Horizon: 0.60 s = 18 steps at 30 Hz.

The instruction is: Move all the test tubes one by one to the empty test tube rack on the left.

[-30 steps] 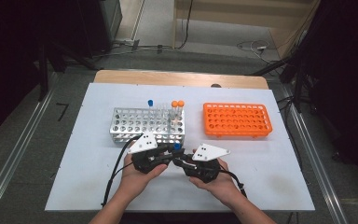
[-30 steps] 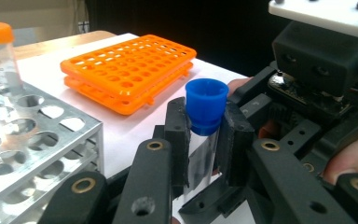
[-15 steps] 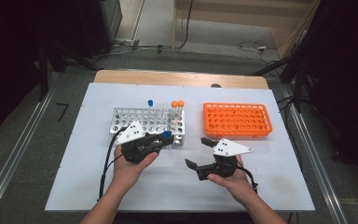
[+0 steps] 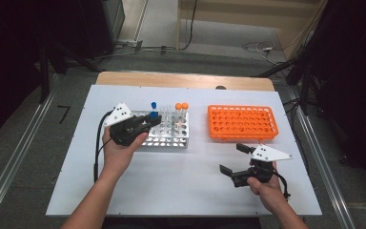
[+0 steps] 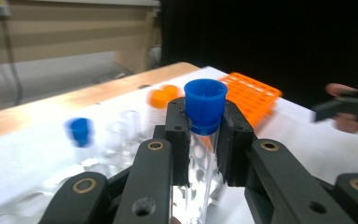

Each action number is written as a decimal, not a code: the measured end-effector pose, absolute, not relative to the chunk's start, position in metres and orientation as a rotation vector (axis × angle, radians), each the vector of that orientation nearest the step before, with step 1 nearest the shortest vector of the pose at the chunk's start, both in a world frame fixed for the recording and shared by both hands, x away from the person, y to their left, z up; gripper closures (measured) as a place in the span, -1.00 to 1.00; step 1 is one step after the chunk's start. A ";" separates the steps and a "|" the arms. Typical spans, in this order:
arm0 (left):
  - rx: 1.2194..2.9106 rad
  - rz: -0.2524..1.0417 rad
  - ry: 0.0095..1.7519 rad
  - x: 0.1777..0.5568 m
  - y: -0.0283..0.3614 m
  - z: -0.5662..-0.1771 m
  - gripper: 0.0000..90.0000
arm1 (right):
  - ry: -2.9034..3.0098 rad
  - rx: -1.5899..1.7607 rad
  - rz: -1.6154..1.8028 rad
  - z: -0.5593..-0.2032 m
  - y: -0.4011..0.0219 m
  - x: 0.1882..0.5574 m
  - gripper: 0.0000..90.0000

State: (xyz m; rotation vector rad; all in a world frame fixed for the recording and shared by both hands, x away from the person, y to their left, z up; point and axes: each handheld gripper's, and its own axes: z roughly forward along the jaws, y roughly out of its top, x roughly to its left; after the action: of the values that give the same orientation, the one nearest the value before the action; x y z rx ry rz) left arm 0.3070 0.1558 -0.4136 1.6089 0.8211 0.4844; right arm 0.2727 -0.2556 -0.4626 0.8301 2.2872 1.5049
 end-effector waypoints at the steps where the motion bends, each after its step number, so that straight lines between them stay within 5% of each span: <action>1: 1.606 0.498 0.829 0.310 0.159 -0.413 0.73 | 2.287 0.843 1.501 -0.463 -0.261 0.272 -1.00; 18: 1.519 0.616 0.976 0.356 0.181 -0.420 0.72 | 2.246 0.965 1.422 -0.478 -0.311 0.269 -1.00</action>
State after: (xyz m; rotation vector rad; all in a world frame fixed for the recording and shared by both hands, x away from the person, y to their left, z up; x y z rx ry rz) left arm 0.3565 0.1808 -0.4202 1.5190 0.9760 0.6156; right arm 0.2688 -0.3111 -0.4777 0.9650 2.2458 1.4221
